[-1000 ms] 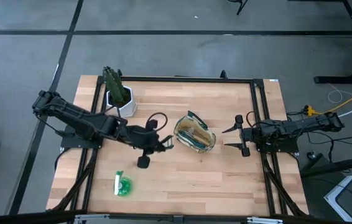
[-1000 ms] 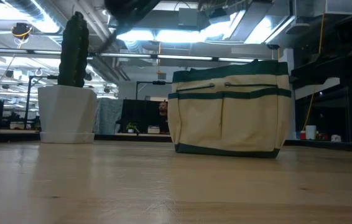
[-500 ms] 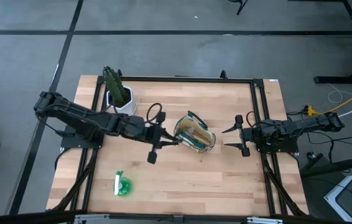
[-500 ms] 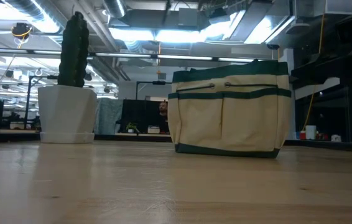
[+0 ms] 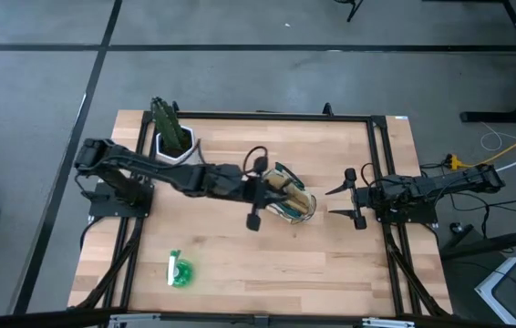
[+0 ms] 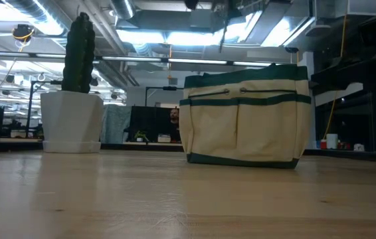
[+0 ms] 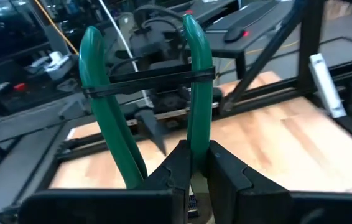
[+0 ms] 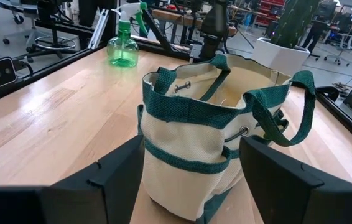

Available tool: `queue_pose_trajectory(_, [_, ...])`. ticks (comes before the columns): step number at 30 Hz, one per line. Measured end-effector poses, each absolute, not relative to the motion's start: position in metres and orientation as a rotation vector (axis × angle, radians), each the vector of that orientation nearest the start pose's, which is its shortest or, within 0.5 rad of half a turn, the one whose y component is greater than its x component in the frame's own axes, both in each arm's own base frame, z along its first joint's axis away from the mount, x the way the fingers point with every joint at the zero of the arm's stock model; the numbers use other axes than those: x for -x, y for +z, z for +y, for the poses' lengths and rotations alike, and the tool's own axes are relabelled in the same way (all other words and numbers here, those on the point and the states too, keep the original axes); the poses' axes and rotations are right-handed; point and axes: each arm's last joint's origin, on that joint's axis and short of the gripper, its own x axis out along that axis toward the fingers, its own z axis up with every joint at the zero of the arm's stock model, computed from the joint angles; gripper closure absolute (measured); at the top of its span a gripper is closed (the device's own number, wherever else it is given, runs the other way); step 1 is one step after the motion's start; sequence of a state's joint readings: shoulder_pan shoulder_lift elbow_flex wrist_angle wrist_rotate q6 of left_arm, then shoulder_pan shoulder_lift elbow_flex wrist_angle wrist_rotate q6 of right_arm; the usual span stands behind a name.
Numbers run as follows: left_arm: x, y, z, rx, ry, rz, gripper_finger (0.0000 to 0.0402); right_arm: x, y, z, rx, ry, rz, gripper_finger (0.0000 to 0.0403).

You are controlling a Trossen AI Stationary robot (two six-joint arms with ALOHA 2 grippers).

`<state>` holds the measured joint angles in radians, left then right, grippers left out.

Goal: Pick & Place Garden tools in Gardening bag
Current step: Put the green shear scissors into the gardening bag

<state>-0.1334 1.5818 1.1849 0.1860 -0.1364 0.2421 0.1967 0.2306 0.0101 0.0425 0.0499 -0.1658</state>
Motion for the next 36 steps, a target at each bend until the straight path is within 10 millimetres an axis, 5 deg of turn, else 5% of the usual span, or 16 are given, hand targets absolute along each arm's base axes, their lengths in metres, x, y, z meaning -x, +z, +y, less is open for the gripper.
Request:
queue_pose_trajectory(13, [-0.413, 0.279, -0.021, -0.413, 0.02, 0.29, 0.0372, -0.108, 0.152, 0.02, 0.187, 0.161, 0.165, 0.0137])
queue_pose_trajectory(28, [-0.41, 0.266, -0.019, -0.407, 0.019, 0.417, 0.0338, -0.108, 0.152, 0.02, 0.187, 0.16, 0.165, 0.0137])
queue_pose_trajectory(36, [-0.405, 0.261, -0.029, -0.474, 0.153, 0.511, 0.0306, -0.108, 0.152, 0.02, 0.187, 0.16, 0.165, 0.0137])
